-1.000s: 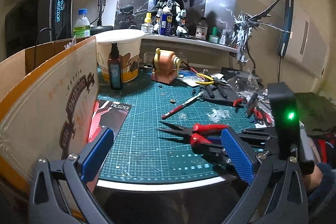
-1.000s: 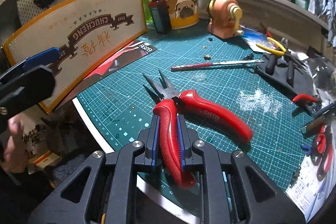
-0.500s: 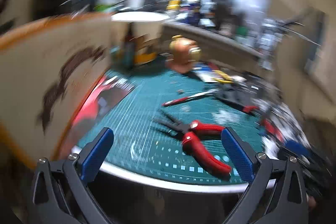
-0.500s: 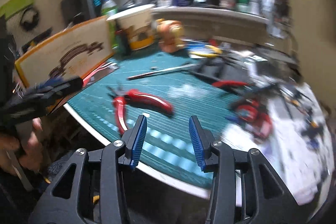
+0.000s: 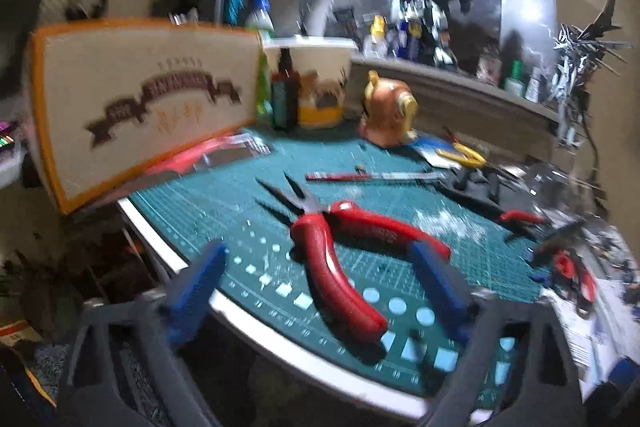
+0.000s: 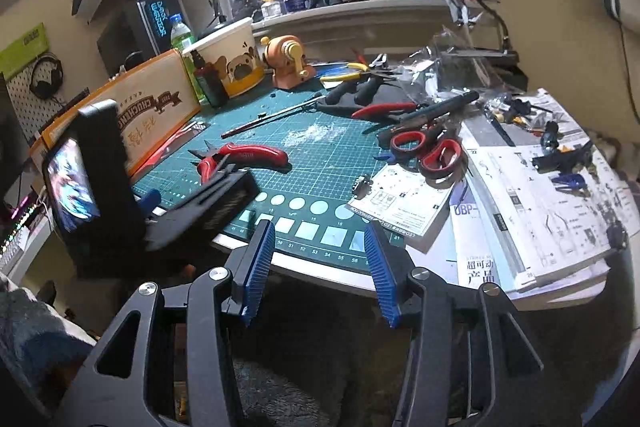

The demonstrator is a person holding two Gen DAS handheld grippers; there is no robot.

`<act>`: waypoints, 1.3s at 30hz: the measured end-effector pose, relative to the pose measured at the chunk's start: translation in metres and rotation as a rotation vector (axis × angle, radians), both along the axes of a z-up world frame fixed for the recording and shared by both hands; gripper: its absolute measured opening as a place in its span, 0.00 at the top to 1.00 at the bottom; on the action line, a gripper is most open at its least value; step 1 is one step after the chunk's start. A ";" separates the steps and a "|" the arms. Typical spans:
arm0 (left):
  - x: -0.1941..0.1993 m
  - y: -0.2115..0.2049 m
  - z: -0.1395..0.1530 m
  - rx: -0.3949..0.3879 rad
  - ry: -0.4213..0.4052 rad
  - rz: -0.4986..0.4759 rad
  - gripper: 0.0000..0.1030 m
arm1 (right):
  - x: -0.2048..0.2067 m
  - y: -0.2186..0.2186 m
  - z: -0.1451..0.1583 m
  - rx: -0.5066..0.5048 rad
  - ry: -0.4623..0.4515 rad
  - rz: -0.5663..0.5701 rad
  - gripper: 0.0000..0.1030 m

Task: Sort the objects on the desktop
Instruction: 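Grasp the red-handled pliers on the mat with the left tool, then carry the pliers with the left tool over the box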

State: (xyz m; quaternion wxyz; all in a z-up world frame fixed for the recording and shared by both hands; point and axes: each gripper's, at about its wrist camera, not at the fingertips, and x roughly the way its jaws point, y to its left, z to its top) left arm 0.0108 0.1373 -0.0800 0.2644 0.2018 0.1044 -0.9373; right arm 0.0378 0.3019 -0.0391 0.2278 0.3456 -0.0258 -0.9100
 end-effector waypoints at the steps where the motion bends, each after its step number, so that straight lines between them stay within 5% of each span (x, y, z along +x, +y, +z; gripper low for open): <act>1: -0.005 0.000 -0.005 0.015 -0.022 0.010 0.29 | 0.001 0.001 0.000 -0.007 -0.001 0.000 0.58; 9: -0.006 0.021 -0.022 -0.134 0.028 0.081 0.33 | 0.004 0.003 0.003 -0.032 0.009 0.011 0.52; 15: -0.006 0.016 -0.026 -0.139 0.094 0.222 0.70 | 0.001 -0.002 -0.003 -0.044 -0.011 0.026 0.51; 18: -0.009 0.012 -0.028 -0.155 0.094 0.236 0.75 | 0.002 -0.001 -0.002 -0.050 -0.005 0.029 0.51; 33: 0.025 -0.058 -0.021 -0.172 0.049 -0.269 0.82 | -0.001 0.009 -0.002 -0.128 0.007 0.014 0.51; 39: 0.022 -0.081 0.017 -0.127 -0.006 -0.387 0.82 | -0.002 -0.002 -0.005 -0.119 0.000 0.036 0.51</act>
